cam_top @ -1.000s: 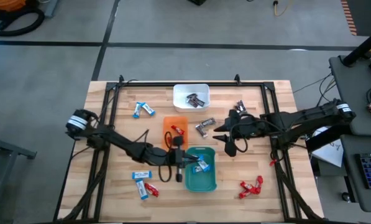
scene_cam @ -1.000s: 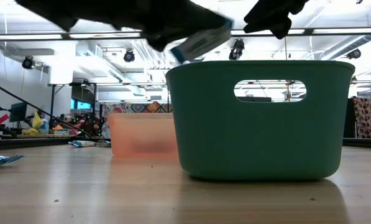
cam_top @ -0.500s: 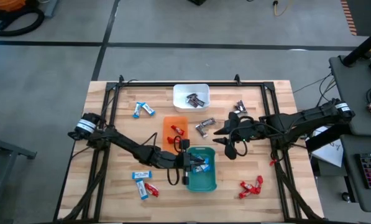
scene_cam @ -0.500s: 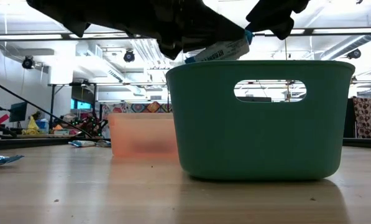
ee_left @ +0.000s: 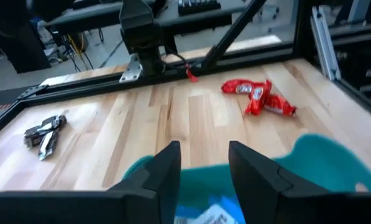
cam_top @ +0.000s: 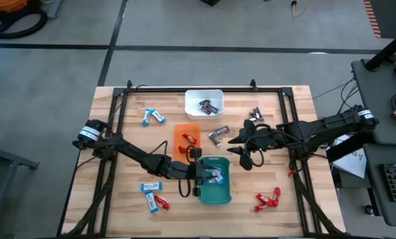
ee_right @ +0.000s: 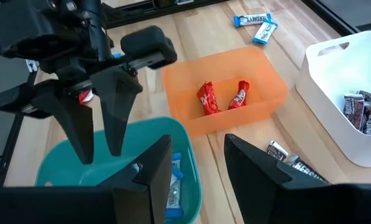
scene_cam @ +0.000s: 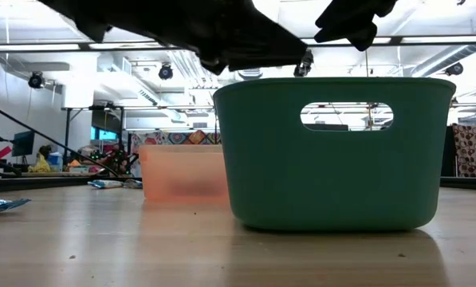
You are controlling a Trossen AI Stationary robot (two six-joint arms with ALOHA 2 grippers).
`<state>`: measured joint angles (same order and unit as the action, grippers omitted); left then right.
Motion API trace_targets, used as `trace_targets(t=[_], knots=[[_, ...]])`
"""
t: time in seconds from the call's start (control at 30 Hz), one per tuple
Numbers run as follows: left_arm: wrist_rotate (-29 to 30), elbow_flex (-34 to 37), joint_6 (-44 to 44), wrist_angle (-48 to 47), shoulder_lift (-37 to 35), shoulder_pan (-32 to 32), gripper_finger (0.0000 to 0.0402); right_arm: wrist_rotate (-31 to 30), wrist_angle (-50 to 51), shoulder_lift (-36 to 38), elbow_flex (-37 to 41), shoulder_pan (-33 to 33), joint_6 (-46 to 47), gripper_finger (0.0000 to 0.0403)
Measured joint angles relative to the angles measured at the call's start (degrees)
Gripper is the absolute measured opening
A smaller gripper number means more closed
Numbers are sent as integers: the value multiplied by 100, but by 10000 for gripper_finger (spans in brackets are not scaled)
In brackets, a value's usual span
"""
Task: Sort candy
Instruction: Put the brown chocolate bar into the white bin
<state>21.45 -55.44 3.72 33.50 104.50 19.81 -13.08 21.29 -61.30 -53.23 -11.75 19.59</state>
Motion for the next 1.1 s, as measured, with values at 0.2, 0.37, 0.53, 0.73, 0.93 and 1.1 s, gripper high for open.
trace_targets(t=[0.2,0.37,0.53,0.73,0.93,1.1], knots=[[0,2,24,-1380,-582,0,114,-42,114,0,1,0,263,138],[2,2,-7,-3072,-1280,2,100,-99,132,-2,2,9,565,137],[9,82,-153,-4433,-1932,25,84,-201,300,-2,1,152,1092,136],[23,819,-196,-4510,-2794,148,78,-201,994,-4,1,580,1812,136],[367,1548,-782,-4304,-3703,225,78,-195,1672,-4,1,1284,2046,137],[669,1929,-1086,-4276,-4347,251,77,-156,2153,-69,1,2001,2056,137]])
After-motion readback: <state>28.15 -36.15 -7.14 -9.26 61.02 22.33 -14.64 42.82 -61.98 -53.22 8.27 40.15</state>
